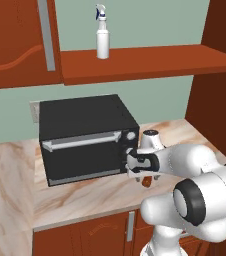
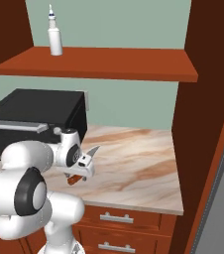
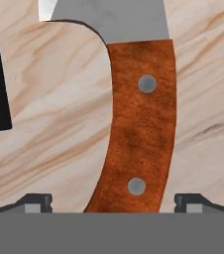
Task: Move the cutting board and knife to the sink. Then move spray from the shelves to the counter.
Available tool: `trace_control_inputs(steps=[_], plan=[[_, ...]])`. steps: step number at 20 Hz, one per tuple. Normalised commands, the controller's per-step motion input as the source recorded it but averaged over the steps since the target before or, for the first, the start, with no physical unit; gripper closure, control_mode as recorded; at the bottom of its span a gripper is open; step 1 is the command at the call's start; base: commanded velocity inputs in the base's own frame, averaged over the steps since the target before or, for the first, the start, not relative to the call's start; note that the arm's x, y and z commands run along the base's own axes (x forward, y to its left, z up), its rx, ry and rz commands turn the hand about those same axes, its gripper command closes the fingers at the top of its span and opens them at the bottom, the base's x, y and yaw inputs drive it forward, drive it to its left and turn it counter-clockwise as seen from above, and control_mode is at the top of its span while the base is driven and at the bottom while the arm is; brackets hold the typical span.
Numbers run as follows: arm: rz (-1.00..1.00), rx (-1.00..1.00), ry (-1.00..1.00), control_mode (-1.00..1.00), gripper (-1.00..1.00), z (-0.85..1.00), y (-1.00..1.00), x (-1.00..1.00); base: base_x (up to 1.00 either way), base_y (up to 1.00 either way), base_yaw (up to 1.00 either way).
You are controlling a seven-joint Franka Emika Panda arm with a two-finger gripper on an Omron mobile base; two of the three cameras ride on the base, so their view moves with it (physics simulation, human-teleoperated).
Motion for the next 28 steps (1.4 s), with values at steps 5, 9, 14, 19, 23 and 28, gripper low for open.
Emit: trace_control_inputs(steps=[5,9,14,19,23,28], plan=[[0.0,0.0,0.02,-1.0,-1.0,-0.31,0.0,0.1,0.0,0.0,0.0],[0.0,0.0,0.02,-1.0,1.0,-0.24,0.0,0.02,0.0,0.0,0.0],[0.0,0.0,0.0,-1.0,1.0,-0.19,0.0,0.0,0.0,0.0,0.0],[0.0,0.0,-0.03,-1.0,1.0,-0.14,0.0,0.0,0.0,0.0,0.0],[0.0,0.0,-0.02,-1.0,1.0,-0.01,0.0,0.0,0.0,0.0,0.0],[-0.02,0.0,0.0,-1.0,1.0,0.13,-0.34,0.0,0.0,0.0,0.0]])
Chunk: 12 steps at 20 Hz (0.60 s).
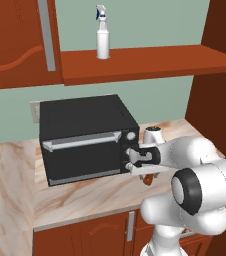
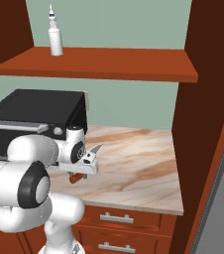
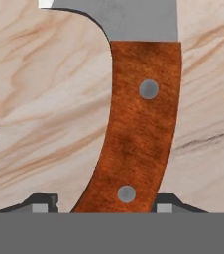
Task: Move the cutting board and knife to the sink. Then move spray from the shelves to the counter.
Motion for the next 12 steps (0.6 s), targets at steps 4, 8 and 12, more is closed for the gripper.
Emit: trace_control_inputs(steps=[4,8,12], plan=[[-0.12,0.02,0.0,-1.0,1.0,0.37,-0.63,-0.14,0.0,0.0,0.0],[-0.17,0.01,0.0,-1.0,1.0,0.59,-0.61,-0.39,0.0,0.0,0.0],[-0.09,0.02,-0.02,-1.0,1.0,0.62,-0.5,-0.95,0.0,0.0,0.0]])
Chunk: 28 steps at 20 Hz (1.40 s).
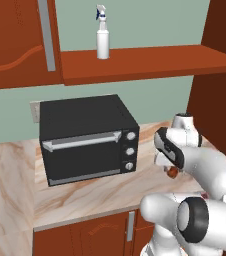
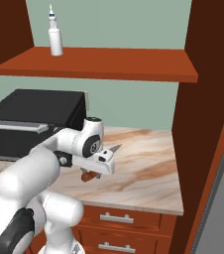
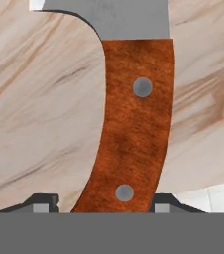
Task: Move the cutting board and knife to the sink. Then move spray from the shelves to the counter.
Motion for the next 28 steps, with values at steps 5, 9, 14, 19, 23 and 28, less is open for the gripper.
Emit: trace_control_inputs(steps=[5,9,14,19,23,28], plan=[[-0.07,0.0,-0.05,-1.0,1.0,0.93,-0.15,-1.0,0.0,0.0,0.0],[0.0,0.0,-0.1,-1.0,1.0,0.94,0.0,-1.0,0.0,0.0,0.0],[0.0,-0.01,-0.12,-1.0,1.0,0.75,0.07,-0.89,0.0,0.0,0.0],[0.12,-0.02,-0.02,-1.0,1.0,0.35,0.23,-0.52,0.0,0.0,0.0],[0.04,-0.05,0.0,-1.0,1.0,0.43,0.38,-0.06,0.0,0.0,0.0],[0.01,-0.03,0.0,-1.0,1.0,0.41,0.16,0.02,0.0,0.0,0.0]])
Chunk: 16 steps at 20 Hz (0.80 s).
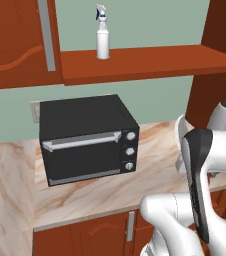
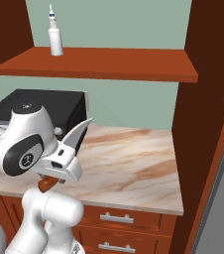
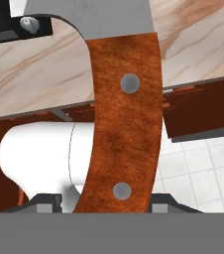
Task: Move the cutting board and knife to the sink. Then move spray from the shelves to the counter.
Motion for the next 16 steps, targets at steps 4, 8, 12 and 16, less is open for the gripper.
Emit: trace_control_inputs(steps=[4,8,12,16], plan=[[0.01,-0.02,0.0,-1.0,1.0,0.34,-0.01,-0.02,0.0,0.0,0.0],[0.01,0.0,0.0,-1.0,1.0,0.15,-0.01,-0.02,0.0,0.0,0.0],[0.0,0.0,0.04,-1.0,1.0,0.13,0.0,0.0,0.0,0.0,0.0],[0.0,0.0,0.0,-1.0,1.0,0.01,0.0,0.0,0.0,0.0,0.0]])
